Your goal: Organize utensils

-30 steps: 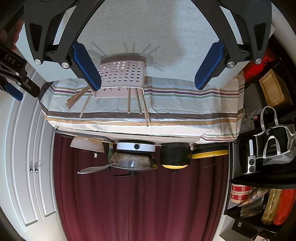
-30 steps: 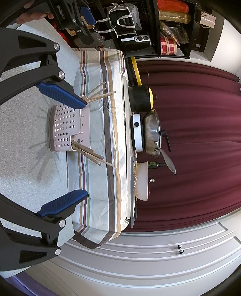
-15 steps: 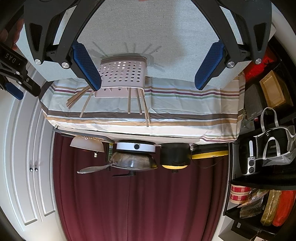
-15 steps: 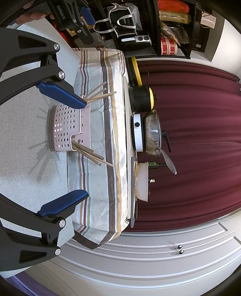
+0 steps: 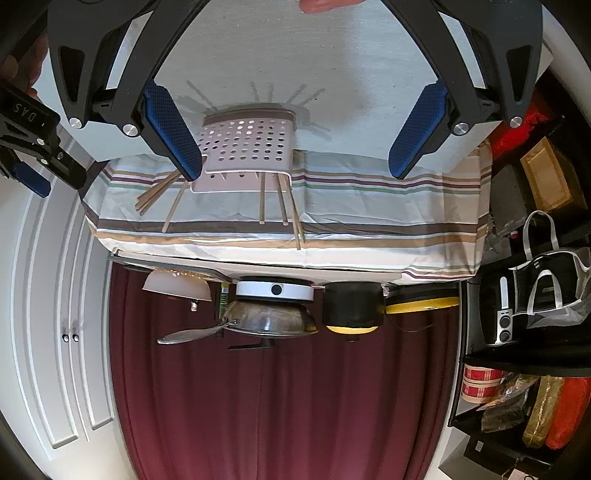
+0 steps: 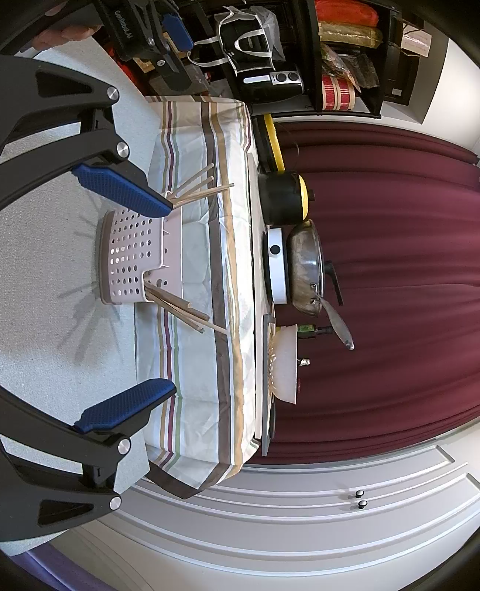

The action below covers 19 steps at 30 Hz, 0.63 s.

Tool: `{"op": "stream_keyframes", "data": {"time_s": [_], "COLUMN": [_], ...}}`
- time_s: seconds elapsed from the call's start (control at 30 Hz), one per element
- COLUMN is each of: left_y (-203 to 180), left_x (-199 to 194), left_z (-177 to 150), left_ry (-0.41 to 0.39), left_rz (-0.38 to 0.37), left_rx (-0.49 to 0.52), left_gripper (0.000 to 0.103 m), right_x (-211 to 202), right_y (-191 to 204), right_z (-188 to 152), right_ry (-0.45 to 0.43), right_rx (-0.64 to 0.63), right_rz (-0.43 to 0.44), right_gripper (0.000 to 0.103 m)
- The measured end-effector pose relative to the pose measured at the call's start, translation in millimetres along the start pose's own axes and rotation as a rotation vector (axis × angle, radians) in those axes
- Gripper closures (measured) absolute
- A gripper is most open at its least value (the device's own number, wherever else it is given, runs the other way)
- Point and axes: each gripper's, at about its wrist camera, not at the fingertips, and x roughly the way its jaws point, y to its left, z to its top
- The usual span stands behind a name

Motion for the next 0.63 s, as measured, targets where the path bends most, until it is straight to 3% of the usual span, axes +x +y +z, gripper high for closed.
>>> {"op": "stream_keyframes", "data": {"time_s": [0.43, 0.63], "left_y": [-2, 4], "left_x": [1, 20], "left_z": [-1, -10], "left_ry": [-0.026, 0.043], "left_rz": [-0.002, 0.008], "left_rx": [-0.013, -0.025], "left_gripper": [0.004, 0.004], "right_x": [2, 7], "right_y": [0, -2], "right_z": [-2, -7], "right_ry": [0.003, 0.018], "right_rx": [-0.001, 0.002], "right_rz": [-0.001, -0.005], "right_gripper": [0.017, 0.017]}}
